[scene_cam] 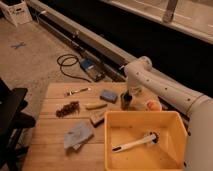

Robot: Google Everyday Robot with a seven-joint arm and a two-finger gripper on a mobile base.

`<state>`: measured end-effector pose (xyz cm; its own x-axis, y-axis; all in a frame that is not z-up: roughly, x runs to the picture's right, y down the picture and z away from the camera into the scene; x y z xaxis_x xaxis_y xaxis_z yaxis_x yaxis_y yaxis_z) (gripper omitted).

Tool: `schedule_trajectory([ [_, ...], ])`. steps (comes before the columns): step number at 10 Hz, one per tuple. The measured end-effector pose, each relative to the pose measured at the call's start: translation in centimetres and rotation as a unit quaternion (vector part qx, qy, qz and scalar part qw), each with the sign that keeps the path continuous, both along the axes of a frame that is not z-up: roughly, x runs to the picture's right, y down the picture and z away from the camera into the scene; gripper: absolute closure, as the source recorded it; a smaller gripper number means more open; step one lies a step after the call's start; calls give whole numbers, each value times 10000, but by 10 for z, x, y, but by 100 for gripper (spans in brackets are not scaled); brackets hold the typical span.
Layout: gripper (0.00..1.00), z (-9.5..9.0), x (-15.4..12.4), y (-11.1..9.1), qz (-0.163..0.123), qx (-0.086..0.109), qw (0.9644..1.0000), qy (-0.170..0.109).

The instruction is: Place pepper in metal cup

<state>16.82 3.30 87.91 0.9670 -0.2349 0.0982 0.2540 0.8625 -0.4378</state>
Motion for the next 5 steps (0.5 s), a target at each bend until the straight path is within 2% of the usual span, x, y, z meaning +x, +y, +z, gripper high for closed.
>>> schedule_trajectory([
  [1, 41, 0, -1, -2, 9, 26, 10000, -9],
  [2, 53, 0, -1, -2, -9, 36, 10000, -6],
  [3, 60, -3, -2, -3, -67, 100, 9999, 24],
  [5, 83, -20, -13, -12, -333, 364, 9987, 128],
])
